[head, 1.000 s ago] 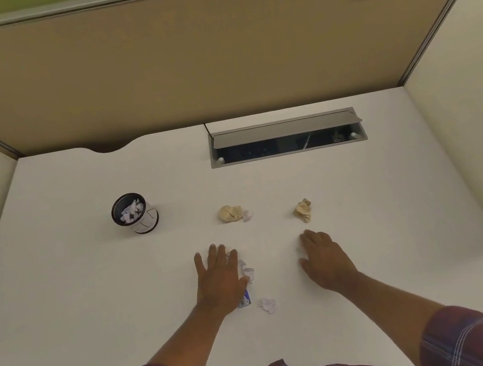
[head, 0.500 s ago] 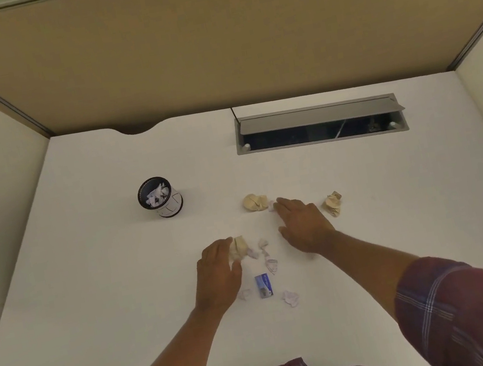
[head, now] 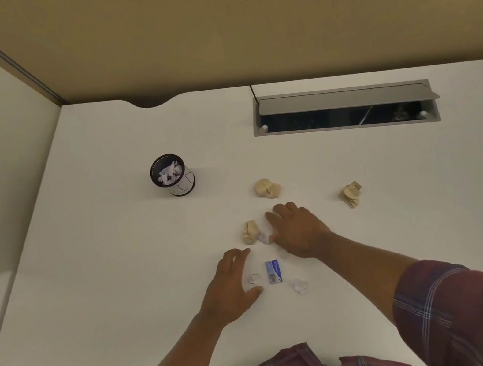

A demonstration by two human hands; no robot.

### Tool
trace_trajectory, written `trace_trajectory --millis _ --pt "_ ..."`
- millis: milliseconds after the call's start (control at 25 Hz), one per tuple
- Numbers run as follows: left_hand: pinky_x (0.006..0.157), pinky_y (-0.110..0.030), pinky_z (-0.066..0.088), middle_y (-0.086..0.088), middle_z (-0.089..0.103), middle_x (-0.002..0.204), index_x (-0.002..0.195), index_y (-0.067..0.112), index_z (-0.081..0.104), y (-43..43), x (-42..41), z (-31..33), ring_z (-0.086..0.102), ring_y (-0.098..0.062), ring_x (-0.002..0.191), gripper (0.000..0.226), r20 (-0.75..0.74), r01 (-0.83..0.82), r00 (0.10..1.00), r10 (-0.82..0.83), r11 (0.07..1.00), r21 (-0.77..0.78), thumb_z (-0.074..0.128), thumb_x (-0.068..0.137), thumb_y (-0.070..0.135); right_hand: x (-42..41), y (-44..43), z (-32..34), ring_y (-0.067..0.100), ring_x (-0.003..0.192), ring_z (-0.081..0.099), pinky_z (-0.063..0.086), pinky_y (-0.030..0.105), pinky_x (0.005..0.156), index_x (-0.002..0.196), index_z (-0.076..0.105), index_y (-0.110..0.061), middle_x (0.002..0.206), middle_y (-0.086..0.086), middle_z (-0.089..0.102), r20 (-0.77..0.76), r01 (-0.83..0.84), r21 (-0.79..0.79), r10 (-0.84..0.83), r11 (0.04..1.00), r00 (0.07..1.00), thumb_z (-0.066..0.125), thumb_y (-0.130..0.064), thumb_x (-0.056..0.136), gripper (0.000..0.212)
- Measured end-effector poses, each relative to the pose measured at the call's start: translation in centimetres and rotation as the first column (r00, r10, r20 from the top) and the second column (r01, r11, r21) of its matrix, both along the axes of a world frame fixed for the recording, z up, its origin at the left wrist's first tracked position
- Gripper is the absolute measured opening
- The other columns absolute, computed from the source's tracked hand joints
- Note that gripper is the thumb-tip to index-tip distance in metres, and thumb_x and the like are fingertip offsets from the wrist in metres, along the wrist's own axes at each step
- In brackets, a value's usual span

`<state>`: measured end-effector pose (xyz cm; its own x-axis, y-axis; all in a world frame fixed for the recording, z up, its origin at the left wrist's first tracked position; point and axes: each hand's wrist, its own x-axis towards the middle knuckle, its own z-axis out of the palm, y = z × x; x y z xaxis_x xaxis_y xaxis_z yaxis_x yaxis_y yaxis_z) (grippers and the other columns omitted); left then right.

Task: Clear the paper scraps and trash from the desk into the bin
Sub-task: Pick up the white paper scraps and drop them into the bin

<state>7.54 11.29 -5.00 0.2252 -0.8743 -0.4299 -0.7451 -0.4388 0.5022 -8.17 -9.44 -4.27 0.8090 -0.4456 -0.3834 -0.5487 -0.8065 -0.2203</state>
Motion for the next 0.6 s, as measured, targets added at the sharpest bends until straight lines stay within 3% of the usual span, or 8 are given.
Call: trace_trajectory --millis 160,320,480,600 --pt "0.103 -0.035 0.056 0.010 0.018 0.159 0.155 0.037 0.019 -1.1 -0.8 0.0 0.037 -0.014 0.143 0.092 0.004 0.095 0.995 -0.095 0.995 0.043 0.076 0.083 0.047 -0.9 2.0 0.3 0.033 0.126 0.045 0.047 0.046 0.095 0.140 0.045 -0.019 0.147 0.011 0.043 -0.005 -0.072 -0.014 0.072 0.997 0.997 0.049 -0.053 0.095 0.056" --pt "0.101 -0.035 0.057 0.001 0.029 0.151 0.155 0.038 0.019 -3.1 -1.3 0.2 0.052 -0.021 0.132 0.091 0.060 0.090 0.994 -0.095 0.994 0.068 0.078 0.086 0.032 -3.7 3.2 0.4 0.034 0.117 0.050 0.049 0.046 0.086 0.127 0.055 -0.020 0.137 0.013 0.049 -0.013 -0.136 -0.074 0.135 0.988 0.991 0.059 -0.036 0.093 0.038" --pt "0.104 -0.037 0.053 -0.009 0.036 0.147 0.159 0.035 0.017 -5.3 -1.4 0.4 0.057 -0.027 0.124 0.085 0.103 0.155 0.981 -0.167 0.981 0.114 0.070 0.094 0.030 -7.0 4.7 0.4 0.034 0.109 0.055 0.048 0.043 0.077 0.117 0.059 -0.018 0.130 0.013 0.055 0.000 -0.198 -0.132 0.200 0.971 0.980 0.058 -0.018 0.092 0.025" --pt "0.105 -0.040 0.052 -0.013 0.040 0.146 0.157 0.029 0.029 -6.3 -1.9 0.7 0.059 -0.030 0.123 0.068 0.136 0.178 0.971 -0.197 0.974 0.139 0.064 0.098 0.028 -8.6 6.2 0.5 0.035 0.115 0.053 0.052 0.044 0.081 0.123 0.056 -0.013 0.137 0.016 0.053 0.026 -0.160 -0.110 0.163 0.981 0.986 0.050 -0.026 0.096 0.030"
